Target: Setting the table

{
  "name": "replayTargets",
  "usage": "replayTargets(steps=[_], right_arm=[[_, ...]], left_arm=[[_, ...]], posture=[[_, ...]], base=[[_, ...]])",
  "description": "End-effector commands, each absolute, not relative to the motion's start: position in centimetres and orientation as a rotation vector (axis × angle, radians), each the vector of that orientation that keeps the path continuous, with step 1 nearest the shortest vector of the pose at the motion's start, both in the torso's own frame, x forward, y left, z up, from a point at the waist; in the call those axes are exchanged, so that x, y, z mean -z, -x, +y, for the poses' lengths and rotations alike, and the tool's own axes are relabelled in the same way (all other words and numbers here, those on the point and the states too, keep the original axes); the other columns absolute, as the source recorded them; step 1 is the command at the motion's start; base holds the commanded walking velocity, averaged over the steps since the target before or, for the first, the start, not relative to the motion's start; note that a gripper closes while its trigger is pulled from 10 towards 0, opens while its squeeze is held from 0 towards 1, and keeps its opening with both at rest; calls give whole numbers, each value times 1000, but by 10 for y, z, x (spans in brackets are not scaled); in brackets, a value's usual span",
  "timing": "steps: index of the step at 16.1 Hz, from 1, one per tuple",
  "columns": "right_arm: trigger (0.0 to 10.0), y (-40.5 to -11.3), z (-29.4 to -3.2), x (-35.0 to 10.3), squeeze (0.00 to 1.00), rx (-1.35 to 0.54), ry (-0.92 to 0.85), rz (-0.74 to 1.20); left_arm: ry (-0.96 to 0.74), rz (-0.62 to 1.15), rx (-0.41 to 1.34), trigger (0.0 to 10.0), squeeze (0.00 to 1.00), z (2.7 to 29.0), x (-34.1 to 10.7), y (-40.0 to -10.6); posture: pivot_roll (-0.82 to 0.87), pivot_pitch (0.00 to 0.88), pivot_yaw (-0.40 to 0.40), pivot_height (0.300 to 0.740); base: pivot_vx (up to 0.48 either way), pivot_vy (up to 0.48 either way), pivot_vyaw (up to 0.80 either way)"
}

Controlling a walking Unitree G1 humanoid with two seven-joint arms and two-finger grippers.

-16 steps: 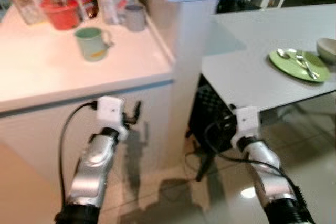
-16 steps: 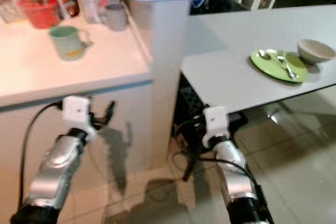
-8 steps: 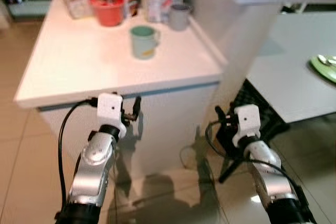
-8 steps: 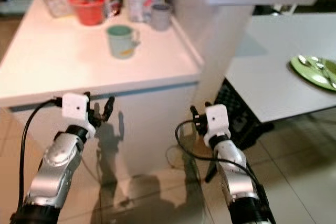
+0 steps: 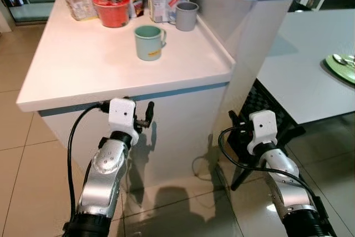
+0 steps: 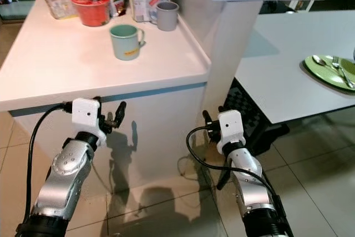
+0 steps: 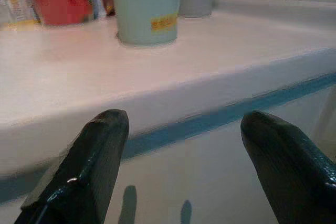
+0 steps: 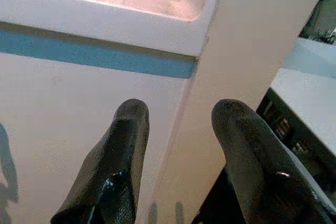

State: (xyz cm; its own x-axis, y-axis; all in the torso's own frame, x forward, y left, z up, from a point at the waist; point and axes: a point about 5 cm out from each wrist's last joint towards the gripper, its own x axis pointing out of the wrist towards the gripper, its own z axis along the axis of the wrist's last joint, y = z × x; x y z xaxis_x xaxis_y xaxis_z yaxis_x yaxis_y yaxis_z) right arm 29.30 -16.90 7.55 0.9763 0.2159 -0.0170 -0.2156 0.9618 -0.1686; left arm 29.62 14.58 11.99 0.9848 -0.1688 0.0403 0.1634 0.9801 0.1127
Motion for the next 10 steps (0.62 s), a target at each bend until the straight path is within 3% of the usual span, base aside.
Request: replayTargets(steps=[1, 6, 10], right_arm=[[10000, -295, -172, -84, 0, -204, 185, -40], [10000, -319, -157, -128, 0, -180, 161, -214], [10000, -322, -147, -123, 0, -197, 154, -197]], left_arm=[[-123, -106, 163, 10000, 0, 144, -133, -300], [-32, -171, 127, 10000, 0, 151, -149, -314], [-30, -184, 129, 10000, 0, 149, -152, -317]], posture=[[30, 0, -28, 740], [25, 0, -22, 740], [34, 0, -27, 740]], base=[[0, 0, 0], [0, 0, 0], [0, 0, 0]])
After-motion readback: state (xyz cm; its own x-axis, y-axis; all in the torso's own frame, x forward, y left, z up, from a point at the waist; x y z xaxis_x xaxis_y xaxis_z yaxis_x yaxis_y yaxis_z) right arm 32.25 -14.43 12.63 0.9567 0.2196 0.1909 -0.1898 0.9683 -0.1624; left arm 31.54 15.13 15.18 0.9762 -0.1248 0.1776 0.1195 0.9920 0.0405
